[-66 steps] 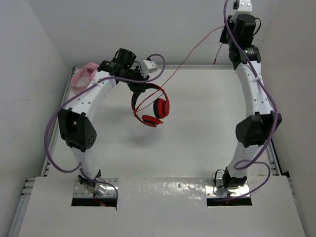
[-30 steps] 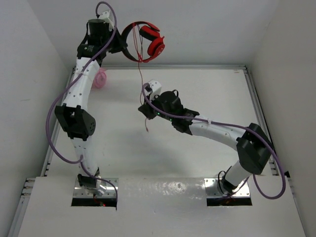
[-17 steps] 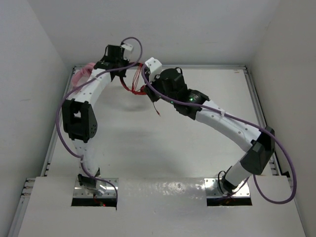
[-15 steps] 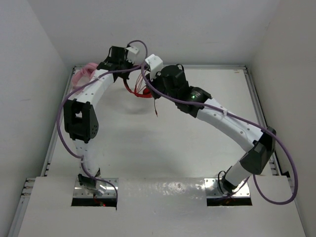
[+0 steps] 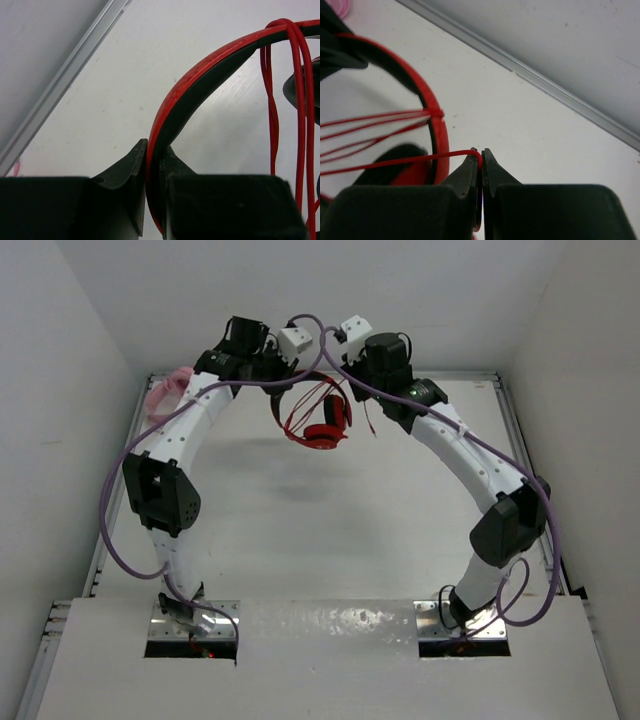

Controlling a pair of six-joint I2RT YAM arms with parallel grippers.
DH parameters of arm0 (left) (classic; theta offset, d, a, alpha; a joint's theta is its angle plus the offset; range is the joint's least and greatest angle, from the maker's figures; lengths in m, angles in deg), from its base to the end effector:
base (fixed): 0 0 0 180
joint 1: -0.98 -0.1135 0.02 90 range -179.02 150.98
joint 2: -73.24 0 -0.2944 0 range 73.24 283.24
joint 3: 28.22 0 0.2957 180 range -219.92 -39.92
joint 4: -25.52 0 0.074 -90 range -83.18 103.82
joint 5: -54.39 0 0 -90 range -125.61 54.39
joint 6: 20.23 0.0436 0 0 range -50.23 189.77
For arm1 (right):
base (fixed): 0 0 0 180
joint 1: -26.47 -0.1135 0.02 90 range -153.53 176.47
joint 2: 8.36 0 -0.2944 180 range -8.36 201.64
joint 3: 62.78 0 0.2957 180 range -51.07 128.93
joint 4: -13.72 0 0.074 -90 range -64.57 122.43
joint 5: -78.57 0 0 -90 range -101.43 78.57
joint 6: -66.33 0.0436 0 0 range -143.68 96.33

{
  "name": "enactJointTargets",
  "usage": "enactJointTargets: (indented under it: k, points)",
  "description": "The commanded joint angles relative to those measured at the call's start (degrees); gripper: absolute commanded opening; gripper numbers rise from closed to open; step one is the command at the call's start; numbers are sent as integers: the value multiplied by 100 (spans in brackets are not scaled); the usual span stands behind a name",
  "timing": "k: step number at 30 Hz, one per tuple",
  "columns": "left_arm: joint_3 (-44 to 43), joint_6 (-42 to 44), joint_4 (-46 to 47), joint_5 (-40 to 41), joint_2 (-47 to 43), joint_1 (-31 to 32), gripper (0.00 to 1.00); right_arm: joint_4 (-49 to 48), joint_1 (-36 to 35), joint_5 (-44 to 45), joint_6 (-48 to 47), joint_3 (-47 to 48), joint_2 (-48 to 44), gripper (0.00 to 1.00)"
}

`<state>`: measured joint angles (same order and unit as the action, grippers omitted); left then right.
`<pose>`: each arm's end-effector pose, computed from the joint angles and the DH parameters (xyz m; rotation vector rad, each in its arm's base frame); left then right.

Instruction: Wrap the headphones

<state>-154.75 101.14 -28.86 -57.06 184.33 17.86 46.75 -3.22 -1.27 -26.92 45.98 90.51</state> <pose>0.4739 -0.1605 0.3949 1.0812 1.9272 -0.2810 0.4071 0.2232 0.4092 -0.4469 1.9188 0.1267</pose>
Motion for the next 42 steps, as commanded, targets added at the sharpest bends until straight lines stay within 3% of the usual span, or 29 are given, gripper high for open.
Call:
enactJointTargets:
  k: [1,8,13,19,24,26,27,28,32,35,39,42]
  points:
    - [-329,326,-768,-711,-386,192,0,-805,358,303,-54,760,70,0]
    - [-426,-297,-760,-869,-360,272,0,-910,657,-110,551,1061,414,0]
    - [-813,-1071,-593,-983,-342,175,0,-1051,903,-512,913,421,265,0]
    - [-1112,-1476,-575,-1335,-307,157,0,-1437,1062,-1410,1098,-511,-25,14]
    - [-1261,-1766,-470,-1519,-289,157,0,-2508,1062,-2254,1475,-1739,-289,28]
    - [-1297,-1845,-444,-1546,-289,157,0,-3051,1062,-2342,1703,-2075,-438,25]
    - [-1332,-1863,-443,-1555,-281,157,0,-3246,1062,-2386,1783,-2407,-491,16]
    - [-1341,-1881,-443,-1555,-289,149,0,-3448,1062,-2395,1871,-2585,-552,14]
    - [-1402,-1995,-417,-1625,-272,148,0,-4302,1062,-2246,2205,-3323,-887,21]
    - [-1446,-2091,-373,-1695,-263,148,0,-4548,1053,-2132,2293,-3561,-1044,19]
    - [-1411,-2441,-268,-1678,-263,114,0,-4979,1062,-1886,2538,-3948,-1335,2]
    - [-1341,-3064,-92,-1293,-263,78,0,-5076,1053,-1570,2688,-4299,-1738,0]
